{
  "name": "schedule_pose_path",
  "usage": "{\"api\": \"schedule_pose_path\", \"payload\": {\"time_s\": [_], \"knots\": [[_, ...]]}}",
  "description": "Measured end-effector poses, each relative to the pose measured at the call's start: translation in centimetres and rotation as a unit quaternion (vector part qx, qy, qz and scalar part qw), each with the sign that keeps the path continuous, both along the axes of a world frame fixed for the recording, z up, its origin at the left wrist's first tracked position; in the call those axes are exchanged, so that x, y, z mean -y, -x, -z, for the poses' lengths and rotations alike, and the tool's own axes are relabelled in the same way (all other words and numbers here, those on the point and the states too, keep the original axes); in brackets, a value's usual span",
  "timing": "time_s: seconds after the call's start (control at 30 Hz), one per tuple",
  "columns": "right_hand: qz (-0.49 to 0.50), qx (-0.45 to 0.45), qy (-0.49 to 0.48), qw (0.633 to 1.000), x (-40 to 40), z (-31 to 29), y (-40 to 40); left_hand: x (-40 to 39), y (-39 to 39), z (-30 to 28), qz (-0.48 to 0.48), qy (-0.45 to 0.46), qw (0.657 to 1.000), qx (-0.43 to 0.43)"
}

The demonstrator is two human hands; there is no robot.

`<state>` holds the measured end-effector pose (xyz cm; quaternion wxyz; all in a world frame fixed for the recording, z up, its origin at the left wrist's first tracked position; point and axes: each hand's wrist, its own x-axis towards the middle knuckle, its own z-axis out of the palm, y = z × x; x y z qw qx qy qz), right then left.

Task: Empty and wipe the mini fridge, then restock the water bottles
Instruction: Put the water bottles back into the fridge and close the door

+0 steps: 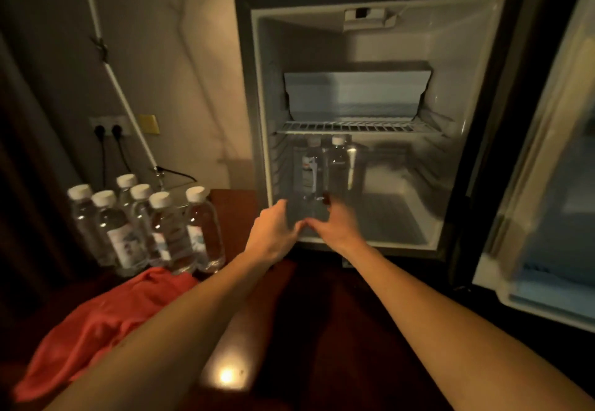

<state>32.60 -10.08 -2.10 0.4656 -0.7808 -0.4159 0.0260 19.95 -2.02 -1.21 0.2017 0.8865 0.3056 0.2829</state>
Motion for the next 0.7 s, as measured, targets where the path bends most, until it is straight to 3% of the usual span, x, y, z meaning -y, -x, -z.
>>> {"api": "schedule_pose_path", "payload": {"time_s": [0.37, 0.53, 0.7], "knots": [[-0.105, -0.005, 0.069, 0.992, -1.6, 2.2, 11.6, -2.5, 16.4, 1.3, -0.105, -0.124, 0.984, -0.071], [-0.115, -0.009, 0.063, 0.991, -5.0, 2.3, 14.4, -5.9, 20.7, 2.1, -0.180, -0.082, 0.980, -0.014], [-0.134, -0.003, 0.047, 0.990, -8.3, 2.8, 15.7, -8.2, 21.3, 3.1, -0.196, -0.020, 0.980, -0.008]]}}
